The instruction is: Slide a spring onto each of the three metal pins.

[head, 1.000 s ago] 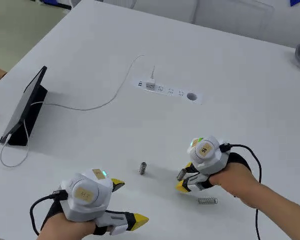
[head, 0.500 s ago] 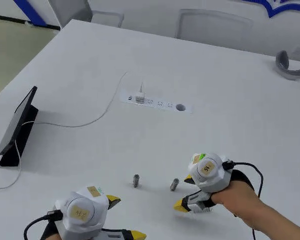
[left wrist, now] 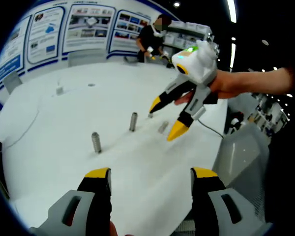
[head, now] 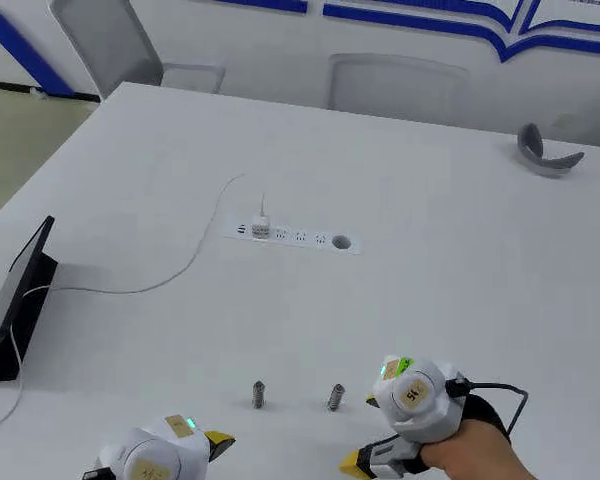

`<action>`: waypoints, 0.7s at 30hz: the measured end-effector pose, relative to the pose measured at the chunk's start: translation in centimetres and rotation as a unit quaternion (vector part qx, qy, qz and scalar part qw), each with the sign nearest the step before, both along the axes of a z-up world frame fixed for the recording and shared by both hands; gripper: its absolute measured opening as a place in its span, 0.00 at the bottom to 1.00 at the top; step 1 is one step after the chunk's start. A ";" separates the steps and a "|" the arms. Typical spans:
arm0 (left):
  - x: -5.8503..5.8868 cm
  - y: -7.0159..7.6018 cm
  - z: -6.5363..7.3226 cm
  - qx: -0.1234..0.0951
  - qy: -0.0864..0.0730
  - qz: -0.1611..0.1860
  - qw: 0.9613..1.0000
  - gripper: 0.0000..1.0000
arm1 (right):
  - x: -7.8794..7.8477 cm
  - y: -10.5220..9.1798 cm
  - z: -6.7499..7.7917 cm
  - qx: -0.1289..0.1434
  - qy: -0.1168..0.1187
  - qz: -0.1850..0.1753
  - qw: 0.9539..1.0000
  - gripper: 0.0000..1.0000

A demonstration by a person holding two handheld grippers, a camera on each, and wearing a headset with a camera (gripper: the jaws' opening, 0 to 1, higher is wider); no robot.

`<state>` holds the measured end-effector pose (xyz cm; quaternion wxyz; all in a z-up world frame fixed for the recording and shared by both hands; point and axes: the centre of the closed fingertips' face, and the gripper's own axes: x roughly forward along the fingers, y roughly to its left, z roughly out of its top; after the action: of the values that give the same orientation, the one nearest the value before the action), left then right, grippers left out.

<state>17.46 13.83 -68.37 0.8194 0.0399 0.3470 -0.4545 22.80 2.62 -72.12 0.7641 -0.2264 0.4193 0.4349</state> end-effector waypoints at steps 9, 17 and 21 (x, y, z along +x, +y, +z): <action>0.0 -0.3 0.2 0.004 -0.002 -0.012 1.000 0.67 | -1.0 -0.6 0.7 0.034 -0.007 -0.028 0.999 0.65; 0.0 -0.8 0.1 0.004 -0.001 -0.020 1.000 0.67 | -2.4 -1.3 0.8 0.051 -0.006 -0.043 0.998 0.67; 0.0 -1.3 0.0 0.006 -0.001 -0.027 1.000 0.68 | -3.1 -1.8 0.7 0.054 -0.007 -0.049 0.997 0.67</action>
<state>17.41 12.54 -68.36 0.8067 0.0547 0.3478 -0.4746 19.73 0.79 -71.44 0.7987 -0.1670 0.4003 0.4171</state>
